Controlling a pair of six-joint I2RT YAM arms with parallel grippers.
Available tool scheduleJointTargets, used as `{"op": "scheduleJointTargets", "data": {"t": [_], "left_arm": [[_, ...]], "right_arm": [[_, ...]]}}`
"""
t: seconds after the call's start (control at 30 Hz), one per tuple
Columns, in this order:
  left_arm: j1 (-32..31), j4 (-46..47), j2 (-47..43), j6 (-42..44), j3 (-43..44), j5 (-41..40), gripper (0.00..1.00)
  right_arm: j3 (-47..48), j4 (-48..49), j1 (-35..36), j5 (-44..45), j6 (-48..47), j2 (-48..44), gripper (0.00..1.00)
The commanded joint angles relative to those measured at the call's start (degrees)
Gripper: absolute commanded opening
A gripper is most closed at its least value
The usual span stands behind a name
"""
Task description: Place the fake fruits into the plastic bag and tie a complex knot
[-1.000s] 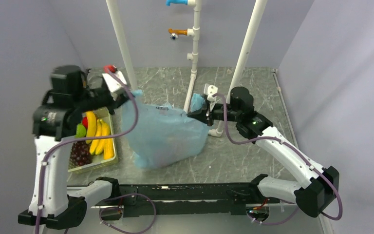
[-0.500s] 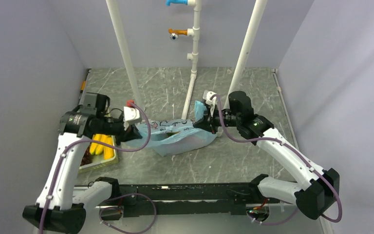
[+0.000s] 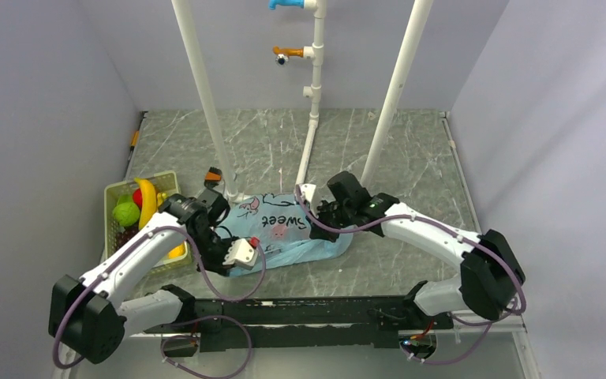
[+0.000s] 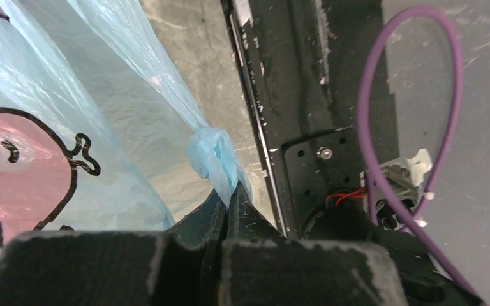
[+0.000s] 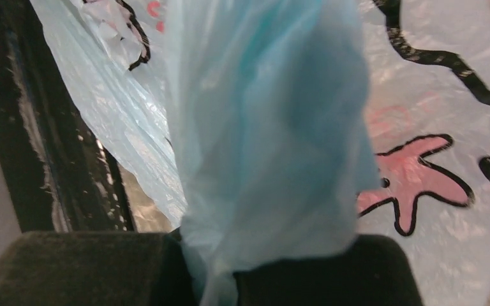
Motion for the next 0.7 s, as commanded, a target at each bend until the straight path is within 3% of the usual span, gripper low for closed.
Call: {"op": "scheduleJointTargets", "data": {"t": [0.0,0.2,0.4,0.47,0.57,0.67], "left_arm": [[-0.3,4.3,2.8,3.6,-2.7,-4.6,0.00],[-0.6,4.7,1.4,4.4,-2.8,-3.8,0.00],[-0.6,-2.8,-3.7,-2.2,14.6,8.0,0.00],[-0.6,-0.9,-4.9,-6.7,18.7,11.2,0.00],[-0.6,2.9,-5.5,-11.7,21.9,13.4,0.00],[-0.6,2.5,-3.5,-11.4,24.5,13.4,0.00]], "right_arm": [[-0.6,-0.7,1.4,9.5,-3.5,4.4,0.00],[2.3,-3.8,1.5,9.5,-5.3,8.5,0.00],[11.5,-10.1,1.5,0.5,-4.2,0.7,0.00],[13.0,-9.9,1.5,-2.0,-4.2,-1.5,0.00],[14.5,-8.8,1.8,-3.5,-4.7,-2.9,0.10],[15.5,-6.4,1.8,-4.6,-4.6,-3.3,0.07]]}}
